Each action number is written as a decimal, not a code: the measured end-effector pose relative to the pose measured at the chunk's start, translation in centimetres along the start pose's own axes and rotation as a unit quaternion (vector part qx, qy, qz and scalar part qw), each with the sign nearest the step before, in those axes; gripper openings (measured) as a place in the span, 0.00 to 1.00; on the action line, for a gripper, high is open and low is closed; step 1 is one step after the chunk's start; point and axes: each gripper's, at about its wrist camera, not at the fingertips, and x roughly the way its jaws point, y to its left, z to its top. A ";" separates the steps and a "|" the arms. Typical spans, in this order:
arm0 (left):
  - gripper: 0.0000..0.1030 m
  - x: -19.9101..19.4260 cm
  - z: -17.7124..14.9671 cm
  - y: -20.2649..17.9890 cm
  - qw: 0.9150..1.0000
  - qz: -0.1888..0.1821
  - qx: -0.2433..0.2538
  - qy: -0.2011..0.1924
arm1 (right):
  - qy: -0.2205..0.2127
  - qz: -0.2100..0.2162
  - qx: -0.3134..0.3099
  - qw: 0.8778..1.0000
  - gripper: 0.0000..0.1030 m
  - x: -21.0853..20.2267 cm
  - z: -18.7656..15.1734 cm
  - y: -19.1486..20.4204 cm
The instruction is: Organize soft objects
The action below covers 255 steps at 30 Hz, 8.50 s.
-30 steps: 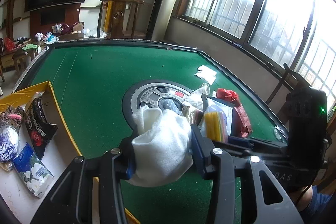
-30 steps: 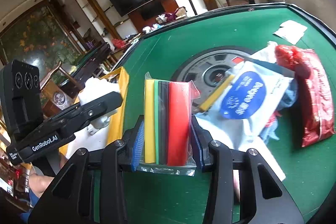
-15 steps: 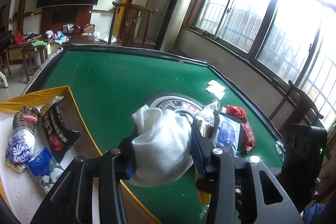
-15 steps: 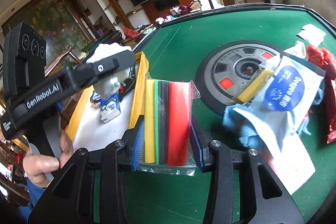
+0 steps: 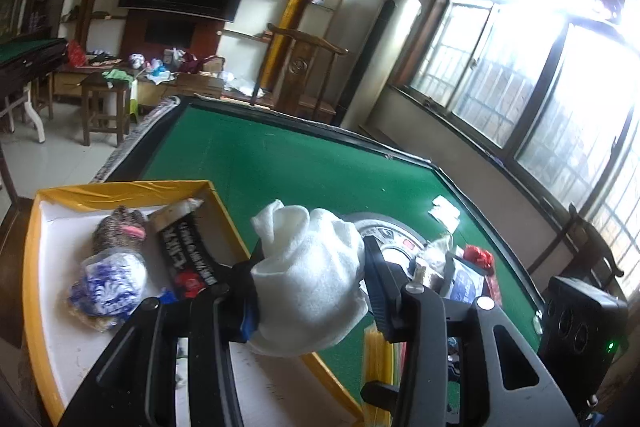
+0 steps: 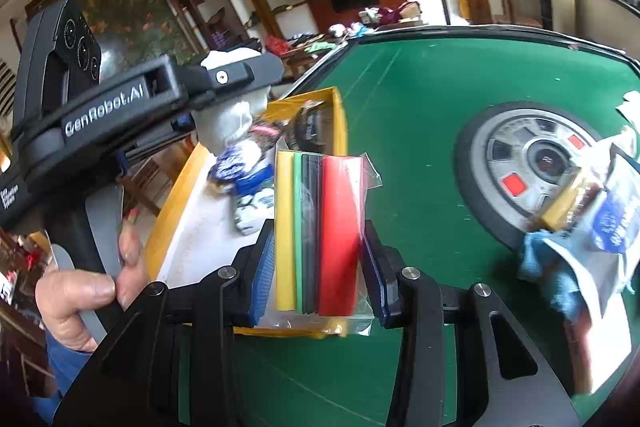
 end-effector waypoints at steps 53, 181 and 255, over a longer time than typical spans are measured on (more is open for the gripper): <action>0.63 -2.5 -4.9 10.6 0.982 0.137 -0.116 0.056 | 0.131 0.027 -0.074 0.988 0.40 10.2 -1.0 7.3; 0.45 7.4 -7.1 -14.0 0.986 -0.033 0.126 0.109 | 0.042 0.029 0.098 0.994 0.51 -6.8 -3.5 -17.2; 0.46 -1.9 -5.3 6.1 0.979 0.193 -0.048 0.041 | 0.096 0.011 -0.096 0.991 0.53 8.4 -1.7 5.8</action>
